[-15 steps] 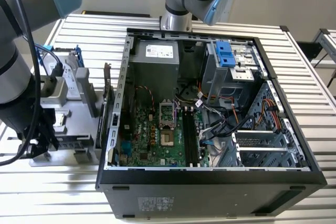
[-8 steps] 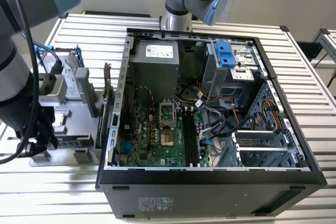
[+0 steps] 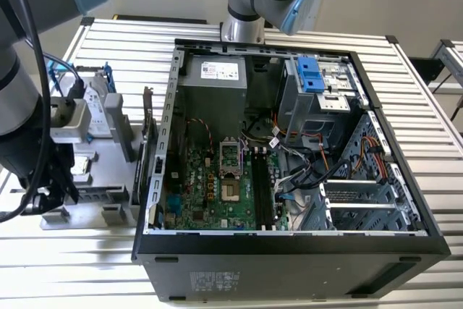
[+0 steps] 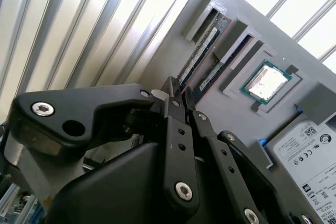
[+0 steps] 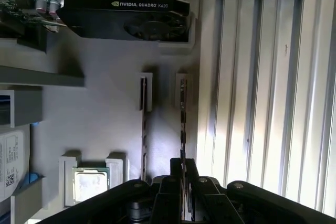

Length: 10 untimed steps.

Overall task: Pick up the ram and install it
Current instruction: 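Pick up the ram and move it above insertion slot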

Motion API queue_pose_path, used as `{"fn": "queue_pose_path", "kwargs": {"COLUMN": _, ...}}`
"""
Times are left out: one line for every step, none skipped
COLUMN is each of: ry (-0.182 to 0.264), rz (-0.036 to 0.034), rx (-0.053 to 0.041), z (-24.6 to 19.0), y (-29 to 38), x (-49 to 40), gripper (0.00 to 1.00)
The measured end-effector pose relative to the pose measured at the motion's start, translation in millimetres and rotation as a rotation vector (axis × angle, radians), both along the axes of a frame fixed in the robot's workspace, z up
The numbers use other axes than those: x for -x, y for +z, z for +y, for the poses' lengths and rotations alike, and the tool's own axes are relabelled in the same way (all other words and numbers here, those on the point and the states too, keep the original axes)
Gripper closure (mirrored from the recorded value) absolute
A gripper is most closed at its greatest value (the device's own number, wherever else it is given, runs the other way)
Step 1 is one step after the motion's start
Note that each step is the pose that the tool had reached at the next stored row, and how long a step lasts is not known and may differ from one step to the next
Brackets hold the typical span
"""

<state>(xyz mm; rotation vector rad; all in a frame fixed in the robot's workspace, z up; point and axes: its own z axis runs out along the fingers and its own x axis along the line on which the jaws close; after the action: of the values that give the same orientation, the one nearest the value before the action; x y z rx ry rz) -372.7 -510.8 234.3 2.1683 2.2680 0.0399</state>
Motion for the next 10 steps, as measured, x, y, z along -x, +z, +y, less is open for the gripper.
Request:
{"fn": "queue_pose_path", "kwargs": {"ry": 0.0, "rz": 0.0, "rx": 0.0, "z": 0.1, "y": 1.2, "x": 0.1, "gripper": 1.0}}
{"fn": "queue_pose_path", "kwargs": {"ry": 0.0, "rz": 0.0, "rx": 0.0, "z": 0.1, "y": 2.3, "x": 0.2, "gripper": 1.0}}
{"fn": "queue_pose_path", "kwargs": {"ry": 0.0, "rz": 0.0, "rx": -0.0001, "z": 0.1, "y": 3.6, "x": 0.3, "gripper": 1.0}}
{"fn": "queue_pose_path", "kwargs": {"ry": 0.0, "rz": 0.0, "rx": 0.0, "z": 0.1, "y": 4.9, "x": 0.4, "gripper": 1.0}}
{"fn": "queue_pose_path", "kwargs": {"ry": 0.0, "rz": 0.0, "rx": 0.0, "z": 0.1, "y": 6.2, "x": 0.5, "gripper": 1.0}}
{"fn": "queue_pose_path", "kwargs": {"ry": 0.0, "rz": 0.0001, "rx": 0.0, "z": 0.1, "y": 7.5, "x": 0.6, "gripper": 1.0}}
{"fn": "queue_pose_path", "kwargs": {"ry": 0.0, "rz": -0.0001, "rx": -0.0001, "z": 0.1, "y": 8.5, "x": 0.7, "gripper": 1.0}}
{"fn": "queue_pose_path", "kwargs": {"ry": 0.0, "rz": 0.0, "rx": 0.0, "z": 0.1, "y": 9.6, "x": 0.7, "gripper": 1.0}}
{"fn": "queue_pose_path", "kwargs": {"ry": 0.0, "rz": 0.0, "rx": 0.0, "z": 0.1, "y": 10.7, "x": 0.8, "gripper": 1.0}}
{"fn": "queue_pose_path", "kwargs": {"ry": 0.0, "rz": 0.0, "rx": 0.0, "z": 0.1, "y": 11.6, "x": 0.9, "gripper": 1.0}}
